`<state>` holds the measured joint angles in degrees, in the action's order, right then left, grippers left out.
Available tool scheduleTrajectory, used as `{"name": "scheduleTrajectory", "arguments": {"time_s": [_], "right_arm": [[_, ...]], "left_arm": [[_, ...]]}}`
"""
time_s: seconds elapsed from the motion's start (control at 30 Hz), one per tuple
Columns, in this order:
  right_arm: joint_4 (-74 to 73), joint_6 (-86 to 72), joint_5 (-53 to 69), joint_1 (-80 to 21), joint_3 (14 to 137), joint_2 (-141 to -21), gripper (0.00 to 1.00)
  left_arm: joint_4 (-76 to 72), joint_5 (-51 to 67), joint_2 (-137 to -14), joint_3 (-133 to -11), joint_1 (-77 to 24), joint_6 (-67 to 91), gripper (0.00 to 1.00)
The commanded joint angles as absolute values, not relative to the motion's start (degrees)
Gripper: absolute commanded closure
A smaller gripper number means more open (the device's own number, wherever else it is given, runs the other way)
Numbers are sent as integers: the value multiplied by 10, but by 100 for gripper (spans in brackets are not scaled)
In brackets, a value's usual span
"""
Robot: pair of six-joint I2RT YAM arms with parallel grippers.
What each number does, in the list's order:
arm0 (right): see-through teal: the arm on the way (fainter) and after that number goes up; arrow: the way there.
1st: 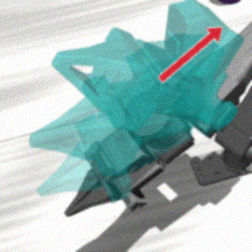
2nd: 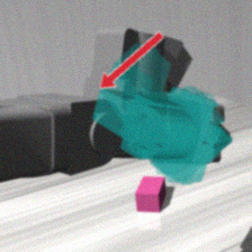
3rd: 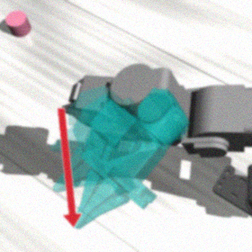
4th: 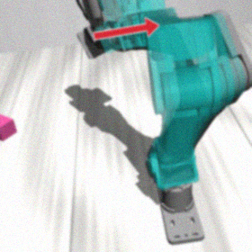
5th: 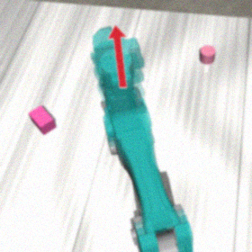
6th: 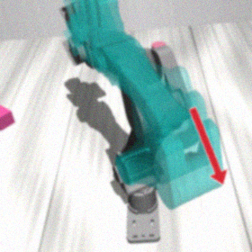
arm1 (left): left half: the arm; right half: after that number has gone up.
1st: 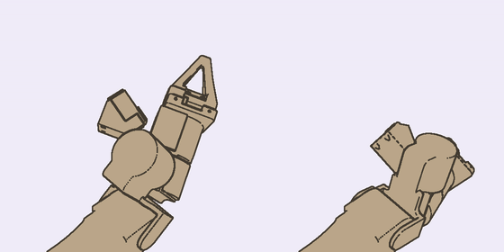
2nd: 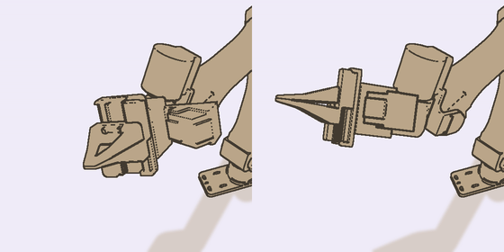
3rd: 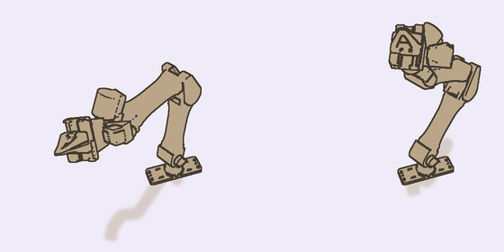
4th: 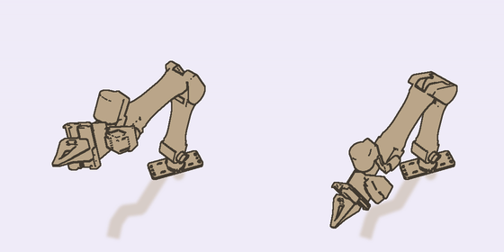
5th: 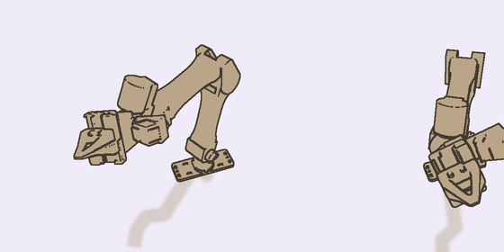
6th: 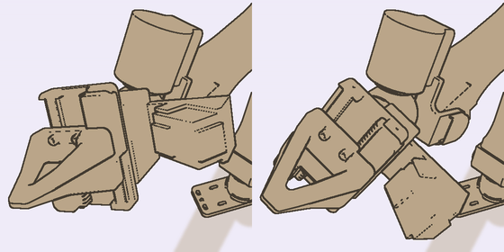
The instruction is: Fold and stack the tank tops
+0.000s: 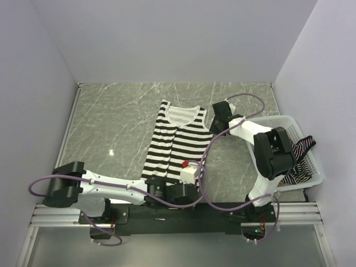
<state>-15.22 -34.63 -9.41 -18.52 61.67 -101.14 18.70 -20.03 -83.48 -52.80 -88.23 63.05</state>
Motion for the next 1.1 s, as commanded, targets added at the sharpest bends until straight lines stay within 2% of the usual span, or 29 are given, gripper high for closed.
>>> {"name": "scheduleTrajectory", "arguments": {"time_s": [0.0,0.37,0.7,1.07], "right_arm": [[-165,-340,-105,-197,647,-983,100],[-212,-359,-141,-296,776,-1081,100],[-264,-369,-154,-348,946,-1201,100],[-267,-373,-161,-366,981,-1229,100]], "left_arm": [[189,-234,-797,-505,-885,678,99],[261,-305,-687,-378,-882,844,99],[360,-327,-624,-323,-880,975,99],[374,-323,-602,-303,-880,991,99]]}}
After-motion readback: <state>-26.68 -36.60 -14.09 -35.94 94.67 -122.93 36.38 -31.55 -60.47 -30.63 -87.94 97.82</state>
